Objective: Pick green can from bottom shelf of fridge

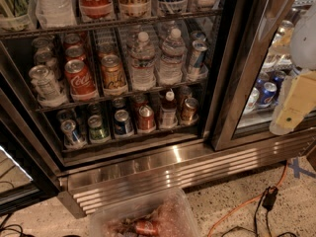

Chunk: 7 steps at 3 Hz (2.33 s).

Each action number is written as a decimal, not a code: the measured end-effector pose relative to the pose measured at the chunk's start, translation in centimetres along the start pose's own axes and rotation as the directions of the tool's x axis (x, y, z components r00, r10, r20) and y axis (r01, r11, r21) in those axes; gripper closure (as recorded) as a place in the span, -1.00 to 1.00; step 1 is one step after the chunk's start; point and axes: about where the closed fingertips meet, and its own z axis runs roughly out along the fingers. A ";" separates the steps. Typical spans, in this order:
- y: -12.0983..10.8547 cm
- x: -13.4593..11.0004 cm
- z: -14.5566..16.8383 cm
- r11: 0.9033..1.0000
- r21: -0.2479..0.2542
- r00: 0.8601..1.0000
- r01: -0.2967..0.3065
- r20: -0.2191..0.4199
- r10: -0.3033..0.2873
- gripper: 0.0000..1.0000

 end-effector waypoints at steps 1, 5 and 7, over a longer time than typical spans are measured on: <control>0.1 0.1 1.4 1.000 0.005 1.000 -0.011 0.026 0.011 -1.00; 2.4 1.8 21.0 0.984 -0.084 0.967 -0.155 0.189 0.169 -1.00; 2.5 0.7 21.9 0.982 -0.105 0.955 -0.159 0.236 0.180 -1.00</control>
Offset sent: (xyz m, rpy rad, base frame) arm 0.0117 -0.0030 -0.1259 0.1520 0.0989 -0.0498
